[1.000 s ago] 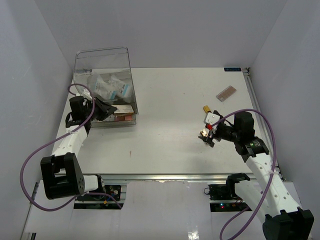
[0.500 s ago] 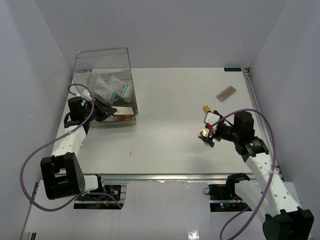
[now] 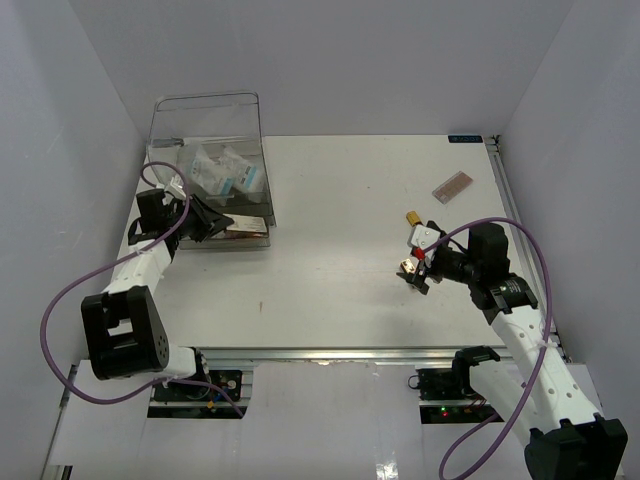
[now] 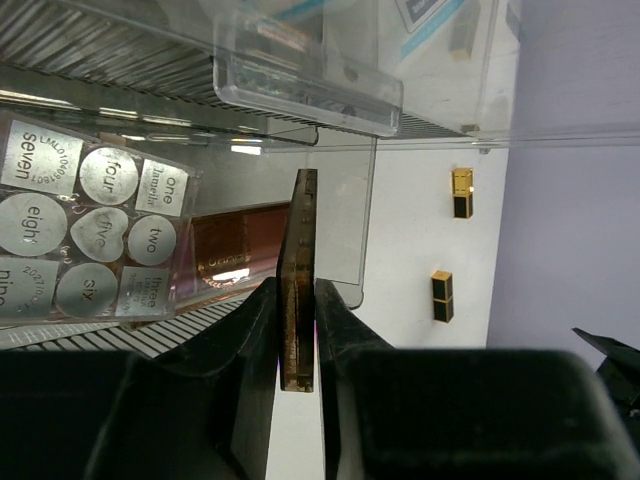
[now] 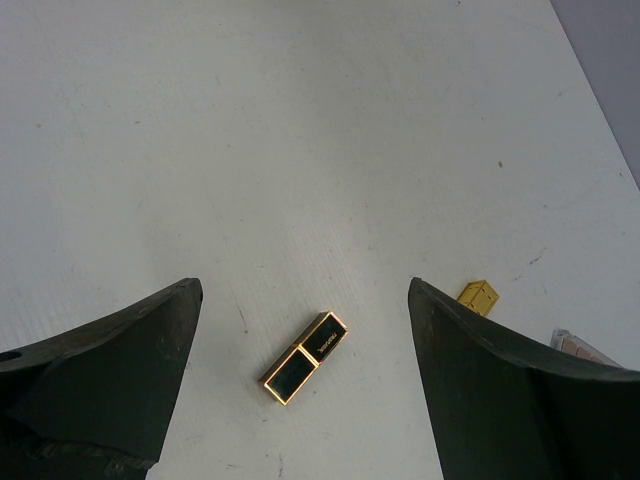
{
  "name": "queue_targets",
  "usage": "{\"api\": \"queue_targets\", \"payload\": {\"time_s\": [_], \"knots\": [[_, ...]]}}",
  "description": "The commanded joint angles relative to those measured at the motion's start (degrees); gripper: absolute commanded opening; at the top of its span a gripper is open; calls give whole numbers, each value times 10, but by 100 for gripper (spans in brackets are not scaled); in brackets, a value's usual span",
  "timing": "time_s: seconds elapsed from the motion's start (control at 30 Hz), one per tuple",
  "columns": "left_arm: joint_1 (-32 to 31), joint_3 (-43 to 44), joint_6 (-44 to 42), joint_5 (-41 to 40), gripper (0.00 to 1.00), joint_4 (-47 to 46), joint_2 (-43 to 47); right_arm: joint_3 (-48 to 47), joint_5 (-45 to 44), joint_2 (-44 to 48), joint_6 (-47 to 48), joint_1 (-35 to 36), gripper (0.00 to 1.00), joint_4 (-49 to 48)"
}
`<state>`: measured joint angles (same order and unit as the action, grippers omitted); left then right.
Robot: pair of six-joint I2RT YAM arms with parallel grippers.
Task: Organize the makeup
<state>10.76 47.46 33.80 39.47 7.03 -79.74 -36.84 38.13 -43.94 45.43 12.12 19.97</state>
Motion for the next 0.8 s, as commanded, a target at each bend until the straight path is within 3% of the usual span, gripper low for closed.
{"api": "queue_targets", "payload": {"time_s": [0.0,0.33,0.77], "knots": [[0,35,-38,-21,34,28,-7,1,12,-1,3,-2,90,-10],[0,63,-77,-49,57,67,-25,1,12,-1,2,-3,90,-10],[0,91,-104,-79,72,98,-51,1,12,3,2,-3,90,-10]]}}
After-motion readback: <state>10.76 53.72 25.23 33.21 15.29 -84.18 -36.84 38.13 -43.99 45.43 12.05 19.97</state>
